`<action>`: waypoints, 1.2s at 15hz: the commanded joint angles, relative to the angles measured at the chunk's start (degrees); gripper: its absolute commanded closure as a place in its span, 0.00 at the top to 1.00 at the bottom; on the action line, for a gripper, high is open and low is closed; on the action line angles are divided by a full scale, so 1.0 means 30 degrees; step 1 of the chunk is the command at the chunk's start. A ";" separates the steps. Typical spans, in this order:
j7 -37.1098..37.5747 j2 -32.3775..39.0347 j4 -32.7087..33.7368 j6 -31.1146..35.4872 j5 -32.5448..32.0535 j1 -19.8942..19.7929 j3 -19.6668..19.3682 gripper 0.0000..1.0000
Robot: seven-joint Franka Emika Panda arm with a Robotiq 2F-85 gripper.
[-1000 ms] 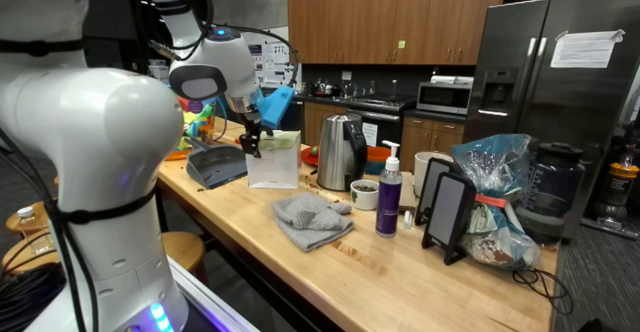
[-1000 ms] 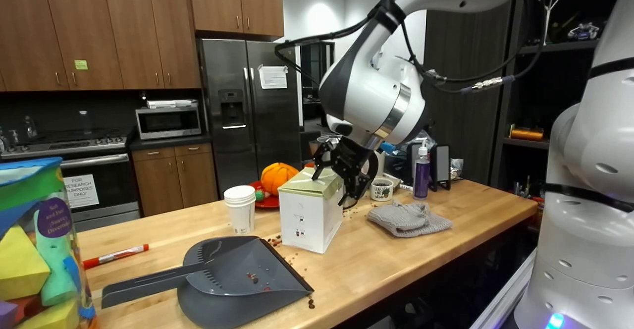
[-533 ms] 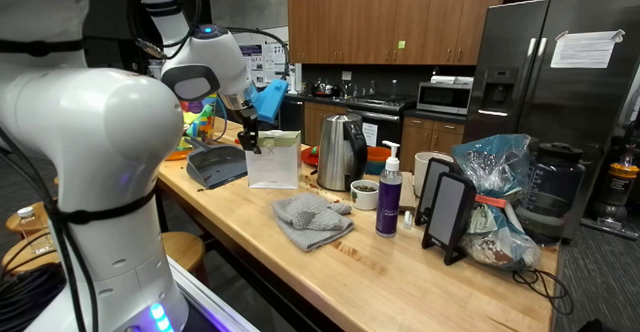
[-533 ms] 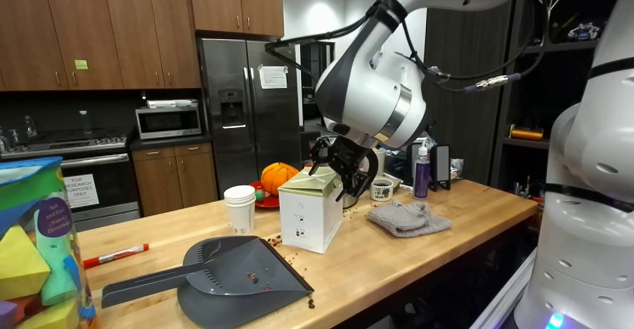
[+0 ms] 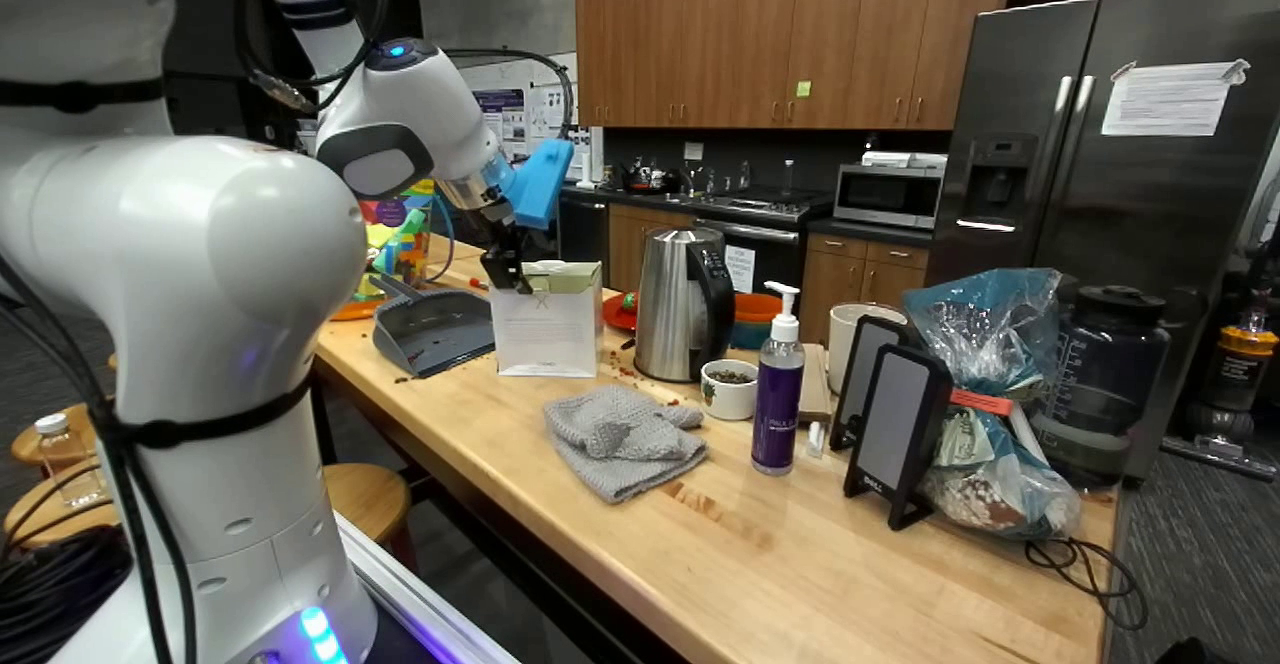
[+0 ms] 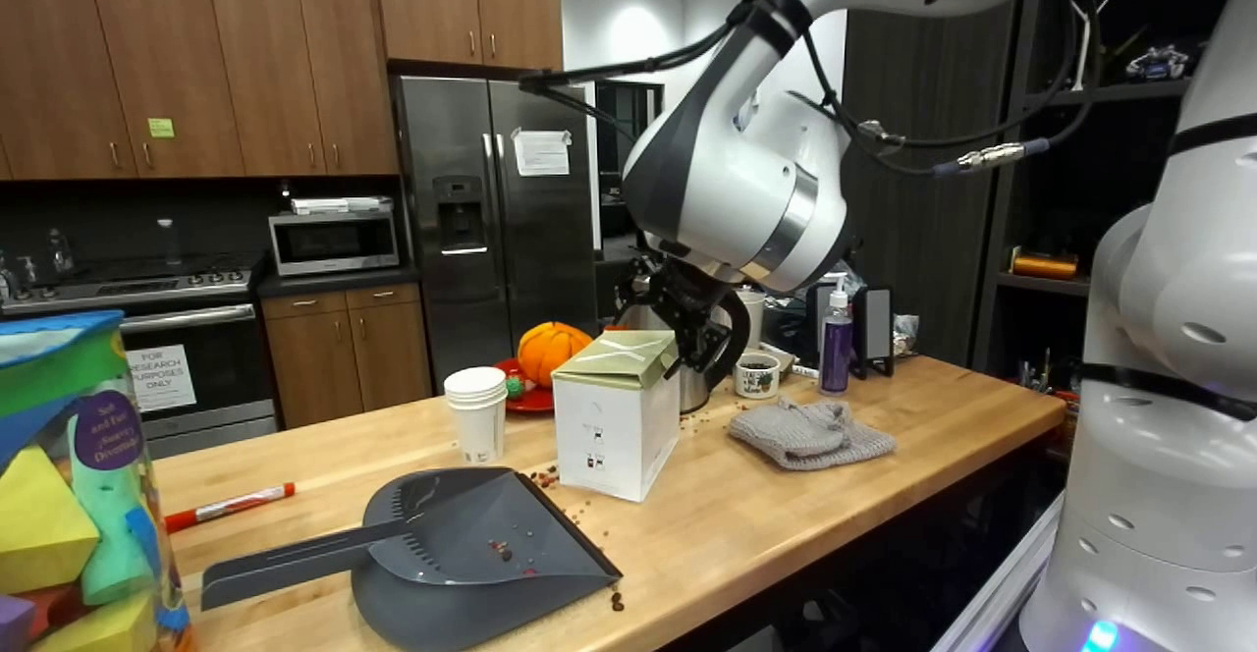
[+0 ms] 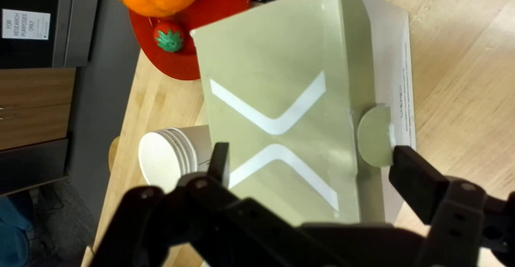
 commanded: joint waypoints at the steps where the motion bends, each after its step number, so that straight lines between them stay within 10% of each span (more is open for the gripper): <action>1: 0.0000 -0.0894 -0.0290 0.0902 -0.0004 0.0084 0.0116 1.00; 18: 0.0007 -0.1385 -0.0022 0.0529 0.0859 0.0364 0.0290 1.00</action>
